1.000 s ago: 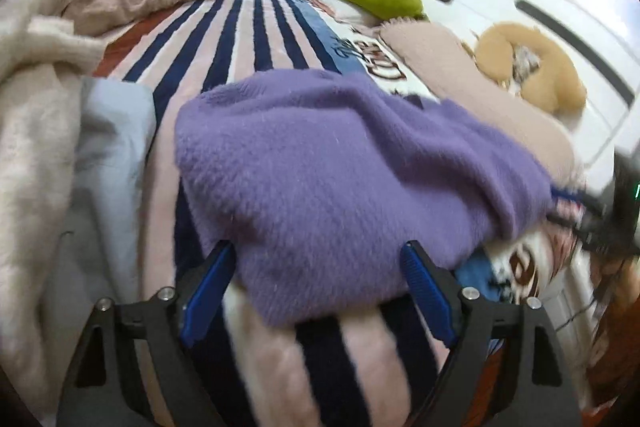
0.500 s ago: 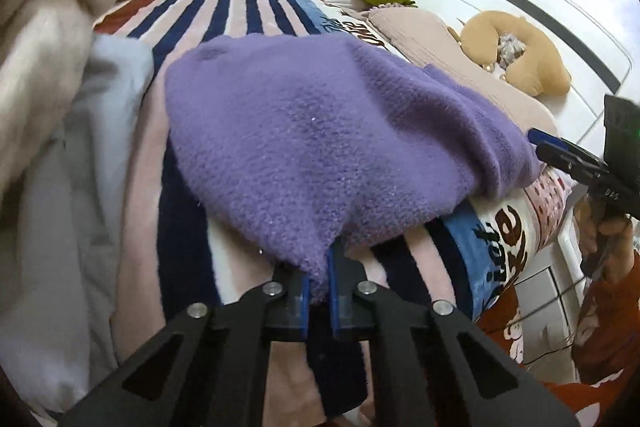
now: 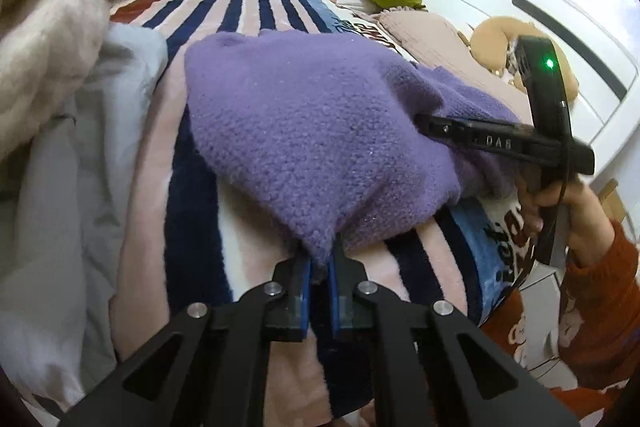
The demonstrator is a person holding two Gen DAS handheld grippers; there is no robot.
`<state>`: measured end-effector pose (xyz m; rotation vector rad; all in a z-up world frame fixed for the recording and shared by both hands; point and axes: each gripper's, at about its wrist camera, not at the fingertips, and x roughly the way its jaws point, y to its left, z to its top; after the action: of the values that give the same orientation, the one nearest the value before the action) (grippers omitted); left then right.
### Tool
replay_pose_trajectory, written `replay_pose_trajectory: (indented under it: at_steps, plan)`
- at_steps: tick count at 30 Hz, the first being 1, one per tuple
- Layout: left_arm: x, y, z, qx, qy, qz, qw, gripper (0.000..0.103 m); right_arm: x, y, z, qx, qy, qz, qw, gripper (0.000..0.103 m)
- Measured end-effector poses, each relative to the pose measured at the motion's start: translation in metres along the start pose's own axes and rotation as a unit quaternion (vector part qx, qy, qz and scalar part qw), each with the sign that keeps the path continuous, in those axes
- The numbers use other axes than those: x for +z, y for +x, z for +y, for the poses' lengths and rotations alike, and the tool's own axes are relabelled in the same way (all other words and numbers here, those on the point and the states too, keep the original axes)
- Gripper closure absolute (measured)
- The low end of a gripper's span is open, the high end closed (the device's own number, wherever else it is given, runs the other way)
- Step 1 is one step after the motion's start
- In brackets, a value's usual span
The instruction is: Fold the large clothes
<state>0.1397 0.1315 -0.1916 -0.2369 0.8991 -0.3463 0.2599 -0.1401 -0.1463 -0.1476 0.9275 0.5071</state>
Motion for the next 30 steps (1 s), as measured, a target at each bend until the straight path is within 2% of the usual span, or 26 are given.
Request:
replay_pose_trajectory:
  at_steps: [1,2,4,5,6,8,9,10,12,14,18,19,20,21,22,23,26,28,30]
  plan:
    - [-0.001,-0.003,0.001,-0.007,-0.014,-0.002,0.9999,0.075,-0.001,-0.004,0.003,0.002,-0.007,-0.002,1.000,0.078]
    - [-0.002,-0.006,0.000,-0.018,-0.024,-0.003,0.9995,0.052,-0.001,-0.007,0.004,0.009,-0.008,-0.004,1.000,0.078]
    - [-0.007,-0.018,-0.003,-0.052,-0.041,-0.022,0.9976,0.032,-0.006,-0.025,0.000,0.040,0.005,-0.020,0.999,0.078]
    - [-0.009,-0.021,-0.006,-0.065,-0.044,-0.028,0.9965,0.025,-0.008,-0.032,-0.002,0.050,0.012,-0.027,0.998,0.078]
    - [-0.010,-0.022,-0.009,-0.088,-0.052,-0.031,0.9943,0.021,-0.014,-0.044,-0.005,0.066,0.019,-0.042,0.997,0.078]
    - [-0.010,-0.018,-0.012,-0.111,-0.067,-0.033,0.9910,0.016,-0.018,-0.056,-0.009,0.072,0.018,-0.058,0.996,0.084]
    - [-0.008,-0.011,-0.014,-0.118,-0.079,-0.034,0.9893,0.016,-0.020,-0.060,-0.010,0.066,0.016,-0.067,0.995,0.094]
    - [-0.005,-0.005,-0.015,-0.117,-0.086,-0.034,0.9888,0.016,-0.021,-0.061,-0.011,0.061,0.016,-0.072,0.995,0.096]
    - [0.004,0.012,-0.016,-0.097,-0.106,-0.041,0.9888,0.016,-0.021,-0.057,-0.015,0.061,0.025,-0.070,0.995,0.096]
    - [0.012,0.024,-0.015,-0.098,-0.125,-0.045,0.9863,0.017,-0.020,-0.047,-0.020,0.072,0.040,-0.056,0.995,0.098]
    - [0.029,0.039,-0.010,-0.106,-0.177,-0.075,0.9756,0.016,-0.026,-0.027,-0.016,0.081,0.034,-0.032,0.996,0.099]
    - [0.035,0.041,-0.010,-0.099,-0.181,-0.086,0.9747,0.022,-0.027,-0.023,-0.012,0.088,0.026,-0.024,0.995,0.099]
    - [0.040,0.043,-0.012,-0.090,-0.183,-0.093,0.9746,0.033,-0.028,-0.021,-0.010,0.093,0.022,-0.021,0.995,0.099]
    - [0.044,0.045,-0.013,-0.084,-0.183,-0.096,0.9747,0.038,-0.030,-0.019,-0.009,0.101,0.022,-0.021,0.994,0.099]
    - [0.047,0.047,-0.014,-0.084,-0.184,-0.097,0.9746,0.048,-0.031,-0.018,-0.011,0.107,0.030,-0.023,0.994,0.099]
    - [0.053,0.049,-0.018,-0.089,-0.179,-0.095,0.9753,0.057,-0.032,-0.017,-0.015,0.115,0.039,-0.024,0.992,0.099]
    - [0.069,0.048,-0.037,-0.096,-0.144,-0.096,0.9802,0.071,-0.034,-0.017,-0.023,0.136,0.062,-0.029,0.988,0.099]
    - [0.086,0.043,-0.065,-0.104,-0.095,-0.099,0.9850,0.074,-0.034,-0.021,-0.024,0.140,0.059,-0.034,0.988,0.099]
    - [0.099,0.040,-0.092,-0.120,-0.048,-0.101,0.9864,0.075,-0.034,-0.034,-0.034,0.163,0.076,-0.040,0.983,0.099]
